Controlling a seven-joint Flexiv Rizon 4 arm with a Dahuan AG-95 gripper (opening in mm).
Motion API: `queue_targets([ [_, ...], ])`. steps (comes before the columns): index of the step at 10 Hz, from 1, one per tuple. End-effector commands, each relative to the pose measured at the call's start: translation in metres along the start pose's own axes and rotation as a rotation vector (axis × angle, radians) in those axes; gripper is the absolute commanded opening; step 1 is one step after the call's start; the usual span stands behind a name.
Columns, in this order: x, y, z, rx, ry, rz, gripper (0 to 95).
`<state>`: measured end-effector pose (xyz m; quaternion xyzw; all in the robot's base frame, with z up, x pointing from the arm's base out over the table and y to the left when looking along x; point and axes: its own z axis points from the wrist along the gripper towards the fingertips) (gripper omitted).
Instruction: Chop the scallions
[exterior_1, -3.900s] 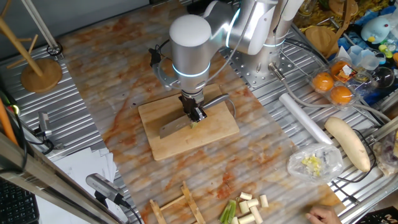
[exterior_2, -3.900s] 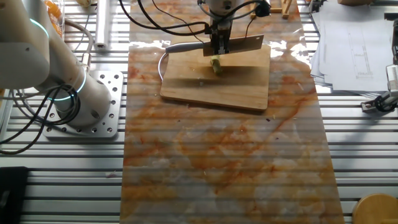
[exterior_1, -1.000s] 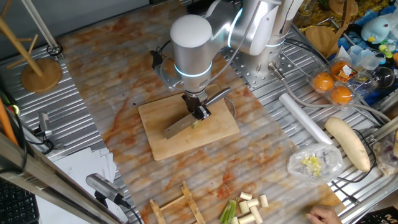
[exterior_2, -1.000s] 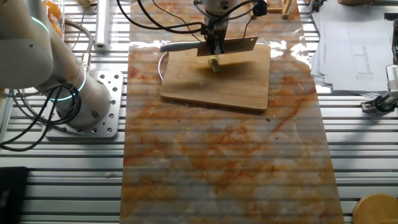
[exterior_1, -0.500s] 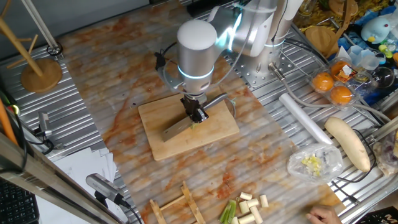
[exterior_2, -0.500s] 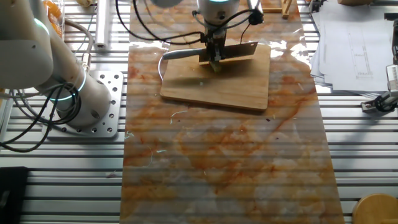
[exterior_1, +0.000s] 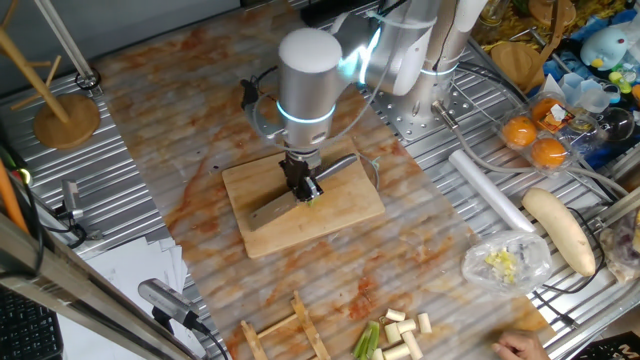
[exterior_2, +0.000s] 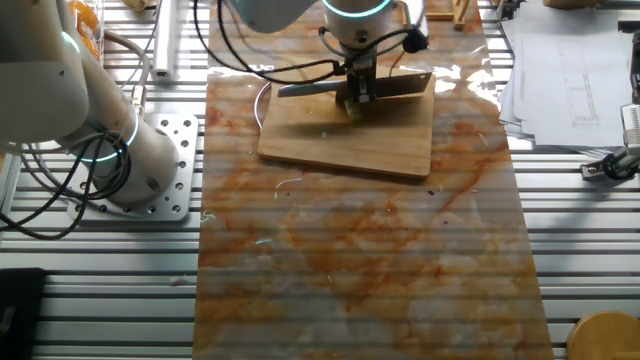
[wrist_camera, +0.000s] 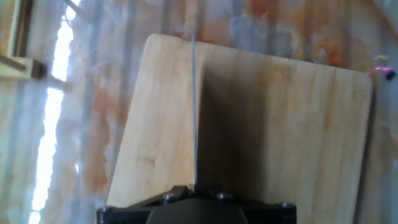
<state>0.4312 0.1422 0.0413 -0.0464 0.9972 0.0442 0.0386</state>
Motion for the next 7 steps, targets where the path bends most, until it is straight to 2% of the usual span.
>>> queue_targets([
  [1,0.004,0.002,-0.024,0.072,0.117,-0.09,0.0],
  [2,0.009,0.004,-0.038,0.077,0.116,-0.092,0.0],
  [5,0.019,-0.009,-0.054,0.079,0.12,-0.104,0.0],
  [7,0.024,-0.016,-0.058,0.078,0.123,-0.105,0.0],
])
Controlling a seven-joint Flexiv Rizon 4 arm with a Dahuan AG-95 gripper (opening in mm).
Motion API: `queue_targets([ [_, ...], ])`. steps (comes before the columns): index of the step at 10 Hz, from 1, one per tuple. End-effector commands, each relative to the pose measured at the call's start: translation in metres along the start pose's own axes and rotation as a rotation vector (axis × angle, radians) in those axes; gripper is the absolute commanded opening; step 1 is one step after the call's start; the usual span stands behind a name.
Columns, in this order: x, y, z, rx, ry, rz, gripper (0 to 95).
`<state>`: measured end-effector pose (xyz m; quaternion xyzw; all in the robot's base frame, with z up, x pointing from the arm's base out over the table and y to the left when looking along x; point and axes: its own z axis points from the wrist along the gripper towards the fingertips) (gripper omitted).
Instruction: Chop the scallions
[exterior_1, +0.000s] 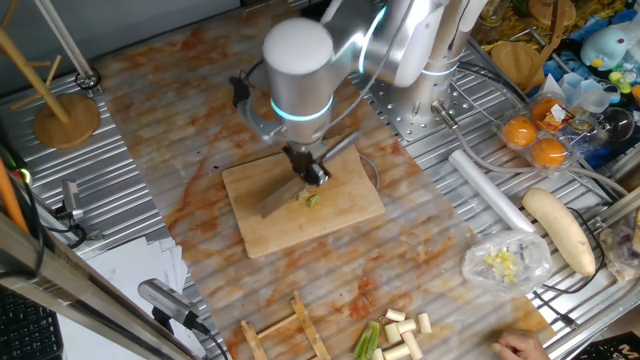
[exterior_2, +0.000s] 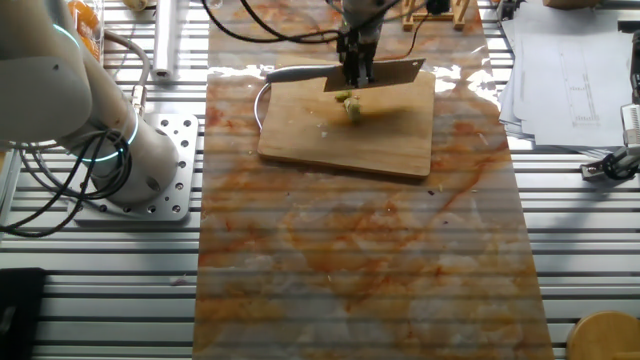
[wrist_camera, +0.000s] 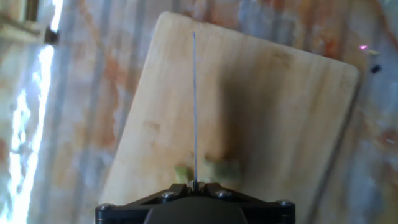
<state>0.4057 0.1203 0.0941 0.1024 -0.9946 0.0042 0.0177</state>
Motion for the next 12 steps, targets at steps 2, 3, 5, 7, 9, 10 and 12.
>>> queue_targets([
  [2,0.0,-0.006,0.003,-0.015,0.002,0.01,0.0],
  [3,-0.001,-0.008,0.007,-0.016,0.005,0.01,0.0],
  [5,-0.004,-0.007,0.011,-0.018,0.008,0.014,0.0],
  [7,-0.008,-0.004,0.016,-0.016,0.007,0.023,0.0],
  [9,-0.009,-0.005,0.019,-0.017,0.006,0.026,0.0],
  [10,-0.007,-0.004,0.021,-0.016,0.002,0.027,0.0],
  [12,-0.005,-0.004,0.026,-0.015,-0.006,0.029,0.0],
])
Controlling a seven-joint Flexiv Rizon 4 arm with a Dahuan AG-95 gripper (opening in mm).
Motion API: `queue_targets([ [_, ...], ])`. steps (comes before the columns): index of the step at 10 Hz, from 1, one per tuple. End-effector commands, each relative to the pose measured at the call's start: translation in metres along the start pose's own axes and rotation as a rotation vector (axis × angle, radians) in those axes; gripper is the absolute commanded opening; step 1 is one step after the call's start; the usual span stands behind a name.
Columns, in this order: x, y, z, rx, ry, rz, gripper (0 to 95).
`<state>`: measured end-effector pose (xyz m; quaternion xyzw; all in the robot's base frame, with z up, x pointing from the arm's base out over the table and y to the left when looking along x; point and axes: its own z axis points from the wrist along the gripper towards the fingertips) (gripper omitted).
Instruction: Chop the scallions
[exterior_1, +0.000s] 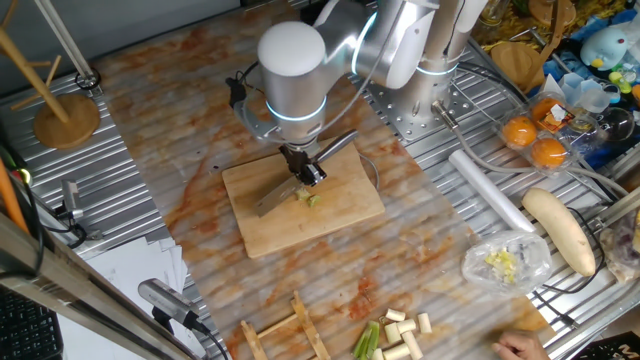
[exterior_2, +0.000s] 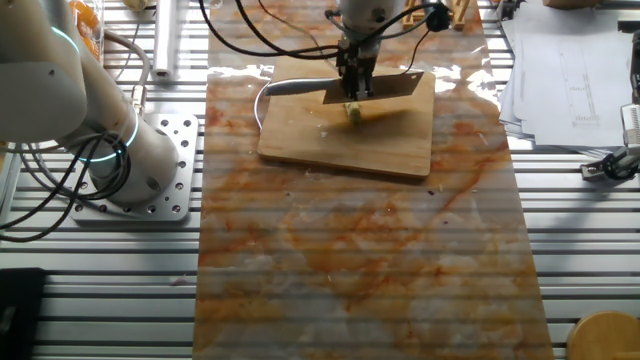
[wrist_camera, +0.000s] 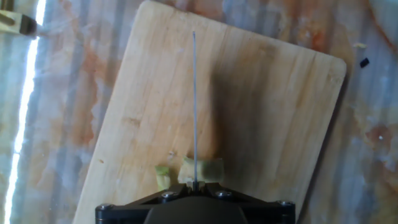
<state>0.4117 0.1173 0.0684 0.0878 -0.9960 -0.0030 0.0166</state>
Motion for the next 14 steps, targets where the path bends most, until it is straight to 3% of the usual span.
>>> queue_targets([
  [1,0.002,0.0,0.001,0.0,-0.007,-0.001,0.0],
  [6,0.003,0.006,0.007,0.003,-0.021,-0.002,0.0],
  [8,0.004,0.007,0.016,0.012,-0.046,-0.004,0.0],
  [9,-0.001,0.002,0.034,0.021,-0.104,-0.016,0.0],
  [10,-0.008,-0.002,0.048,0.024,-0.127,-0.011,0.0],
  [13,-0.032,0.001,0.058,0.004,-0.115,0.025,0.0],
  [14,-0.04,0.005,0.063,0.02,-0.116,0.027,0.0],
])
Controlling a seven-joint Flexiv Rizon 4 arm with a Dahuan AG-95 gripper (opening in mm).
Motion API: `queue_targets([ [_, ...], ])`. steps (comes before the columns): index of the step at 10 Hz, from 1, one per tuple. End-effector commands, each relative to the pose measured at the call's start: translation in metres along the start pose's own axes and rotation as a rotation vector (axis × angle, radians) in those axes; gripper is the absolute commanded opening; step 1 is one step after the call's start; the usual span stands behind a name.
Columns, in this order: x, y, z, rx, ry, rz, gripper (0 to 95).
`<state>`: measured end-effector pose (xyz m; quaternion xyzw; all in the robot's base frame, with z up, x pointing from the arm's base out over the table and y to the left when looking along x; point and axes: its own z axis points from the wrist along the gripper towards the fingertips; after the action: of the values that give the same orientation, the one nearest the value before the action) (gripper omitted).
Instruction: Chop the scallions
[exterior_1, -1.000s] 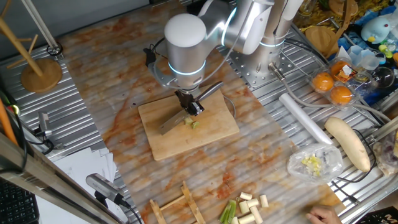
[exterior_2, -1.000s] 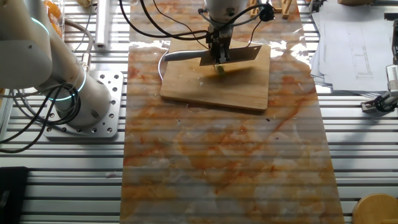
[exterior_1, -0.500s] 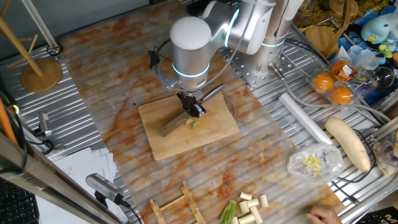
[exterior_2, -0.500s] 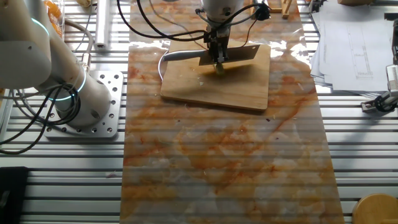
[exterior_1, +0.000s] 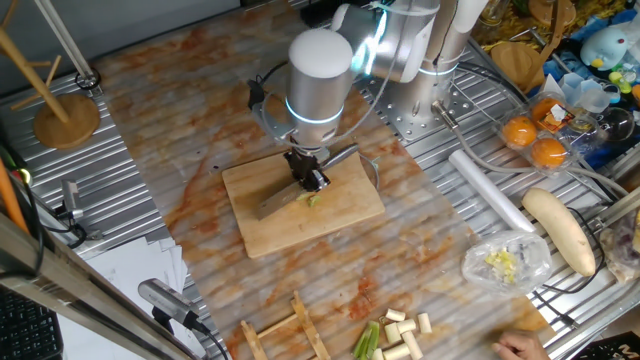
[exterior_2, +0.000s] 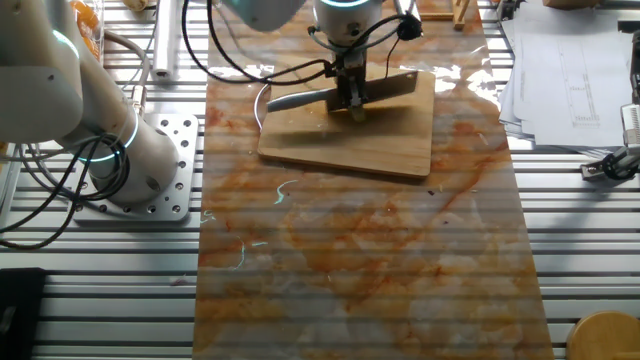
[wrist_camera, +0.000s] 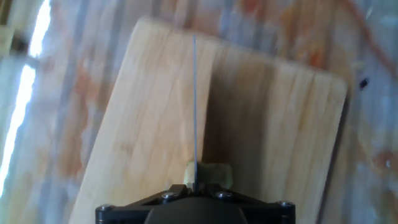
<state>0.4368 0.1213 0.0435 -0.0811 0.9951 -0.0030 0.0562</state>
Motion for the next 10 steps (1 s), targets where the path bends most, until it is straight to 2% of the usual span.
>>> queue_targets([
  [1,-0.01,0.008,0.043,-0.001,0.027,0.016,0.0],
  [2,-0.011,0.008,0.043,0.038,0.053,-0.011,0.0],
  [4,-0.012,0.008,0.043,0.014,0.055,-0.016,0.0],
  [5,-0.012,0.008,0.042,0.005,0.074,-0.018,0.0],
  [6,-0.011,0.01,0.035,0.002,0.1,-0.022,0.0],
  [7,-0.011,0.011,0.028,-0.008,0.109,-0.024,0.0],
  [10,-0.011,0.011,0.026,-0.009,0.108,-0.027,0.0],
])
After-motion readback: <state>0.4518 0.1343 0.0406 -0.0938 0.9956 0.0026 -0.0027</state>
